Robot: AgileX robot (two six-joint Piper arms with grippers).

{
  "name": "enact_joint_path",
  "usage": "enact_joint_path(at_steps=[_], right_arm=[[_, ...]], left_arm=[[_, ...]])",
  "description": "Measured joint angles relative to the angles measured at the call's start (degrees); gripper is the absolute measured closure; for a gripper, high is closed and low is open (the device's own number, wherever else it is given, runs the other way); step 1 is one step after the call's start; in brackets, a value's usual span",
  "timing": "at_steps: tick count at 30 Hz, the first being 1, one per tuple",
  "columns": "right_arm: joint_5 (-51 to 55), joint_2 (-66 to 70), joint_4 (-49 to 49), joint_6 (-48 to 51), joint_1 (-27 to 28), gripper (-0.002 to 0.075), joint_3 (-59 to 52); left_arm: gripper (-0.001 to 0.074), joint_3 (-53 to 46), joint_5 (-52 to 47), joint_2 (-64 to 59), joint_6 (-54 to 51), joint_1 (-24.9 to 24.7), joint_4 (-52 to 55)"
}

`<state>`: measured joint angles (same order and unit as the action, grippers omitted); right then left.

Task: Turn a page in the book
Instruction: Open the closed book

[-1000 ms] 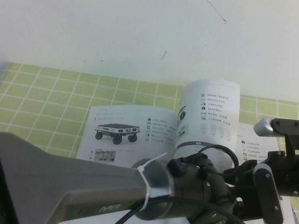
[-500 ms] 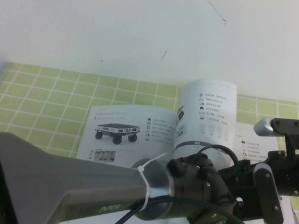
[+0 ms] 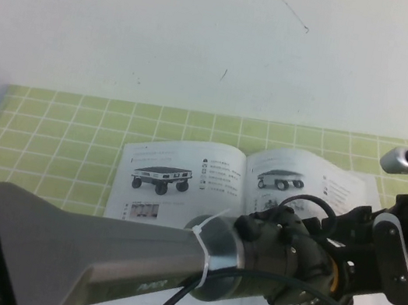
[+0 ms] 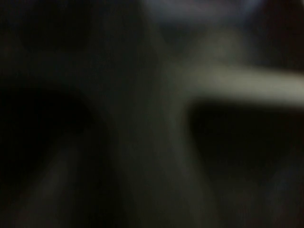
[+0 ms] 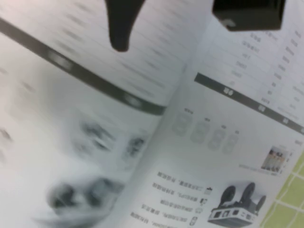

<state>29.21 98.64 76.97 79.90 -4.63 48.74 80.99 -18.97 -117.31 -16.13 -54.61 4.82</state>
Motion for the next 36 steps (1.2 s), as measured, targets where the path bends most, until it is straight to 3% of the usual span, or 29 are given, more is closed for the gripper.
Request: enact_joint_path(at_steps=[11,19,22,29,36], right_arm=[[-0.58,0.0,-0.35,0.0,0.54,0.0204,0.0],[-1.48,-0.02,-0.44,-0.12,0.78,0.0405,-0.02],[-0.72,-0.54,-0.46,-1.81,0.87,0.0445,-0.02],[-3.13,-2.01,-2.93,-3.05,3.26,0.0456,-0.02],[-3.35,-2.1,-7.69,-6.09,3.26,0.0414,-0.02]], left_arm=[[0.0739,0.13,0.13,0.0,-0.77,-0.04,0.11],[0.0739,0.0,-0.1,0.63,-0.39,-0.04,1.53],[0.0739,-0.38,-1.08,2.84,3.77,-0.04,2.68],[0.0739,-2.27,-9.28,12.54,13.25,9.52,-1.56],[0.0739,-2.63,-12.46,12.54,5.25,19.73,-13.63]])
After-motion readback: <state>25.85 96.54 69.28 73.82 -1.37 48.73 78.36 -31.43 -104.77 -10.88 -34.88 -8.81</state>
